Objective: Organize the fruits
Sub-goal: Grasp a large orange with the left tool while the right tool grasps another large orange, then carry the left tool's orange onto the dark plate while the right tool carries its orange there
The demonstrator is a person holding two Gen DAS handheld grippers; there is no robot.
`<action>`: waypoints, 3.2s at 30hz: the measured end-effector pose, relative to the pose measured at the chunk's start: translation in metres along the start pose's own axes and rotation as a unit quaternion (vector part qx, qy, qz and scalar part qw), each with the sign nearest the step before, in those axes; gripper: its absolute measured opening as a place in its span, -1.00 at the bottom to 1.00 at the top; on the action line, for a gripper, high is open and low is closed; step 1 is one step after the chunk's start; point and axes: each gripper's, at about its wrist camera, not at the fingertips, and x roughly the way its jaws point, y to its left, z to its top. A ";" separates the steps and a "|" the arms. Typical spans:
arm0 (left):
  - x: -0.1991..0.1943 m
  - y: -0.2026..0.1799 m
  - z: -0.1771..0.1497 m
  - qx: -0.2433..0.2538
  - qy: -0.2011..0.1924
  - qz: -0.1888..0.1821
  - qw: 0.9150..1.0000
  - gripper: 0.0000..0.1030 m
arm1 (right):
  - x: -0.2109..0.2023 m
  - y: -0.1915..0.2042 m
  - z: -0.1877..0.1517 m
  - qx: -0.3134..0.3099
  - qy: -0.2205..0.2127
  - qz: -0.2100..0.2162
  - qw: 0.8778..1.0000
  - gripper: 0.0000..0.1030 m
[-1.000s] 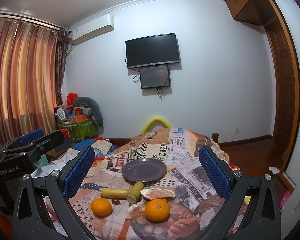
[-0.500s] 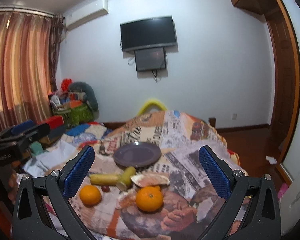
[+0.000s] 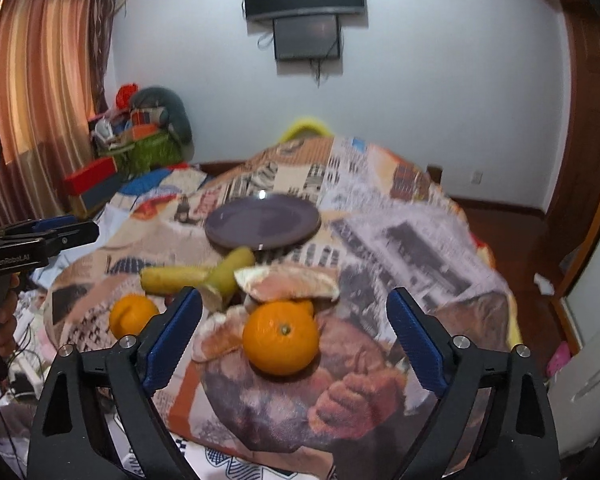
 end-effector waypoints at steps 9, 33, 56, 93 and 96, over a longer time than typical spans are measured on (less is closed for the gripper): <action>0.046 -0.006 -0.025 -0.005 0.090 -0.043 0.995 0.46 | 0.042 -0.002 -0.015 0.000 0.067 0.020 0.998 0.79; 0.082 -0.012 -0.050 -0.013 0.145 -0.041 0.989 0.25 | 0.081 -0.012 -0.024 0.043 0.133 0.086 0.986 0.28; 0.028 0.014 0.050 0.003 0.023 0.015 1.000 0.25 | 0.054 -0.018 0.022 0.042 0.073 0.089 0.992 0.27; 0.208 0.023 0.150 0.011 0.065 0.005 0.998 0.25 | 0.214 -0.050 0.127 -0.008 0.087 0.083 0.993 0.27; 0.224 0.021 0.153 0.018 0.078 0.000 0.997 0.25 | 0.228 -0.050 0.129 -0.007 0.100 0.087 0.991 0.27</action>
